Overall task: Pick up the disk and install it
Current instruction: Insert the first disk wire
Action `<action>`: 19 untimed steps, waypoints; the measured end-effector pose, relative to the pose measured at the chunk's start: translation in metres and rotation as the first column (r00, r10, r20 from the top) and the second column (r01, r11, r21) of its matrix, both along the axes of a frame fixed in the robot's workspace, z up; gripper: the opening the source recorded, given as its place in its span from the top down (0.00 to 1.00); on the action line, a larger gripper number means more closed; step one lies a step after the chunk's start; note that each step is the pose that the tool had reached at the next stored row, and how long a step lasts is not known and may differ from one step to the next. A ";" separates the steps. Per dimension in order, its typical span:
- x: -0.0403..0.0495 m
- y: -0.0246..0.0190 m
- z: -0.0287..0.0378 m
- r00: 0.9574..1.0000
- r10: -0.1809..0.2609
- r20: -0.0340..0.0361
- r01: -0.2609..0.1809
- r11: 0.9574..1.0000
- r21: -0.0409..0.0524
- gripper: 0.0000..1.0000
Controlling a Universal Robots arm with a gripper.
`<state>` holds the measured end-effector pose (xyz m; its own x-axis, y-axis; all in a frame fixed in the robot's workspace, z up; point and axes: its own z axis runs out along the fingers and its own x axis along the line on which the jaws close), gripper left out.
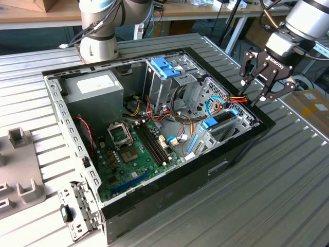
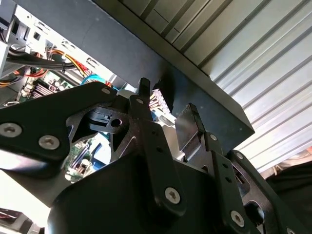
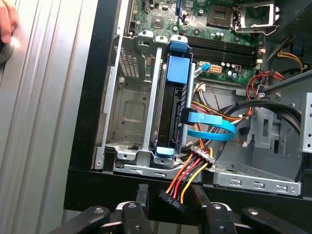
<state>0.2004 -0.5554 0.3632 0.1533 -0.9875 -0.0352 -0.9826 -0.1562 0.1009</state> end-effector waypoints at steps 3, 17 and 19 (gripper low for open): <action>0.0000 0.0000 -0.0004 1.000 0.000 0.000 0.000 1.000 0.000 0.52; 0.0000 0.0000 -0.0010 1.000 0.000 0.000 0.000 1.000 0.000 0.67; 0.0000 0.0000 -0.0010 1.000 0.000 0.000 0.000 1.000 0.000 0.67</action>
<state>0.2004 -0.5554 0.3622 0.1534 -0.9875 -0.0352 -0.9826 -0.1562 0.1009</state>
